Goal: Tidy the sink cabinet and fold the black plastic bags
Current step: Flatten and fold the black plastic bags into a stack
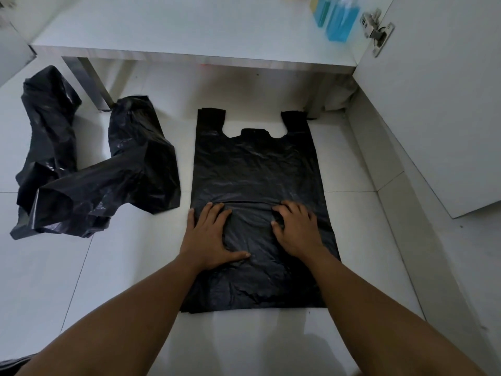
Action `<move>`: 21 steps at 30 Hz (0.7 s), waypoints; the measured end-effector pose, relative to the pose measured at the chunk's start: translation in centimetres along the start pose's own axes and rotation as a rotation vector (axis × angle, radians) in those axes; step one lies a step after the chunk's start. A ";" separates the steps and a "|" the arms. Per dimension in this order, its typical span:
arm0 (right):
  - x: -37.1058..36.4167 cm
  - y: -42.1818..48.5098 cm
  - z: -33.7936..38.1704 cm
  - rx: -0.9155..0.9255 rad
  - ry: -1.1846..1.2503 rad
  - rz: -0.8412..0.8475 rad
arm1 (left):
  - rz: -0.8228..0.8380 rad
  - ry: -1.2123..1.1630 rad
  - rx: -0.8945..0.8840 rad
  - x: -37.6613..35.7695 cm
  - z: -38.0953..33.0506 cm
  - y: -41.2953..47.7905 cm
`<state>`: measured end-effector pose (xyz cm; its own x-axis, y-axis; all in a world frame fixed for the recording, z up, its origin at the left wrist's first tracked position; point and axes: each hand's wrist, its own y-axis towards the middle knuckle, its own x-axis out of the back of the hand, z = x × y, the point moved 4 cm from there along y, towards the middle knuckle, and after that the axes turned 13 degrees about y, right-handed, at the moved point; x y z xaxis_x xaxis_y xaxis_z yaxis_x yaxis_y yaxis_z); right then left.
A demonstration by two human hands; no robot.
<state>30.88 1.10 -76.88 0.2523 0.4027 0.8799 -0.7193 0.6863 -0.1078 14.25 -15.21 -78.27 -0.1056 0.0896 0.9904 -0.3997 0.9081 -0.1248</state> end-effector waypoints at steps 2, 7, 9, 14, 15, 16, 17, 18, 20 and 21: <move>0.4 0.3 0.5 -0.016 0.005 0.001 | -0.012 0.069 0.014 1.1 -0.2 0.1; 1.0 0.8 0.9 -0.037 -0.073 -0.016 | -0.100 0.042 0.072 3.3 -0.5 0.6; 2.1 1.7 1.7 -0.023 -0.049 -0.065 | -0.199 0.024 0.068 4.3 0.0 1.0; 4.4 7.0 8.7 0.060 0.128 -0.061 | -0.407 0.089 0.157 11.0 6.8 3.1; 4.2 8.1 10.9 0.098 0.197 -0.038 | -0.398 0.110 0.216 12.5 8.9 3.3; 3.6 8.9 13.1 0.144 0.285 -0.004 | -0.375 0.120 0.292 13.8 10.9 3.1; 2.8 9.5 15.4 0.196 0.380 0.041 | -0.340 0.125 0.375 14.8 12.9 2.8; 1.7 9.8 17.7 0.236 0.455 0.101 | -0.297 0.142 0.454 15.3 14.7 2.2; -0.8 9.9 21.8 0.297 0.492 0.209 | -0.193 0.214 0.578 15.3 17.8 0.7; -2.1 9.9 23.4 0.328 0.472 0.237 | -0.136 0.234 0.626 15.0 19.1 0.0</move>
<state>8.05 -7.14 -68.96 0.2666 0.7970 0.5420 -0.9333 0.3538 -0.0611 -4.72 -21.66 -64.55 0.1548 0.1416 0.9778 -0.8543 0.5162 0.0605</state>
